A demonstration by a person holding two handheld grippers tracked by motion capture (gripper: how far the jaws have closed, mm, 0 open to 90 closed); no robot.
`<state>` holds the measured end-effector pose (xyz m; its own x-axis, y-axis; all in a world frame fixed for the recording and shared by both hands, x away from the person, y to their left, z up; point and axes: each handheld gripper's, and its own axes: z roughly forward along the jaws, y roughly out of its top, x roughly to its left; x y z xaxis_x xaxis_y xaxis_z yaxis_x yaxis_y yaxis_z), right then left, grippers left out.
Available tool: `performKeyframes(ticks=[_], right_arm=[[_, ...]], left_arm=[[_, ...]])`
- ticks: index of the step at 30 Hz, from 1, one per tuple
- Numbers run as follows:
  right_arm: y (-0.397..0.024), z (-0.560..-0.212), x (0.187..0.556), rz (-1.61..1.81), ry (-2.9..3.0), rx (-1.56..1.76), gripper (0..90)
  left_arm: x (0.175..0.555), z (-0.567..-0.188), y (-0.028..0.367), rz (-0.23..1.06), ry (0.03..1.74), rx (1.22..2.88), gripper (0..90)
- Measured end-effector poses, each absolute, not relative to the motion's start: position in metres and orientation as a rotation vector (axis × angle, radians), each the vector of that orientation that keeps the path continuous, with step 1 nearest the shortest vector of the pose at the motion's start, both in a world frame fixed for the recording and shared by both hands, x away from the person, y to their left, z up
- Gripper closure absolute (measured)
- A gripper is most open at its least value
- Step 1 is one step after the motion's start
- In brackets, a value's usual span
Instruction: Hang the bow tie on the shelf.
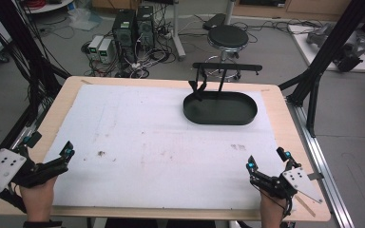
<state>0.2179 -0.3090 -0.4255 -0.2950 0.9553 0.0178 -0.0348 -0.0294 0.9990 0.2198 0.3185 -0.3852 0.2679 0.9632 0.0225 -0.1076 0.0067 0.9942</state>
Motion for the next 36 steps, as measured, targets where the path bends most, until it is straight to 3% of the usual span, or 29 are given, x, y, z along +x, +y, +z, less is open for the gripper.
performKeyframes(ticks=[13,36], right_arm=[[-0.318,-0.427,0.221,1.514,1.402,1.041,1.3],[-0.316,-0.431,0.22,1.466,1.393,1.055,1.3]], left_arm=[[0.217,-0.411,0.346,0.991,1.006,1.147,1.7],[0.218,-0.415,0.347,1.003,0.982,1.182,1.7]])
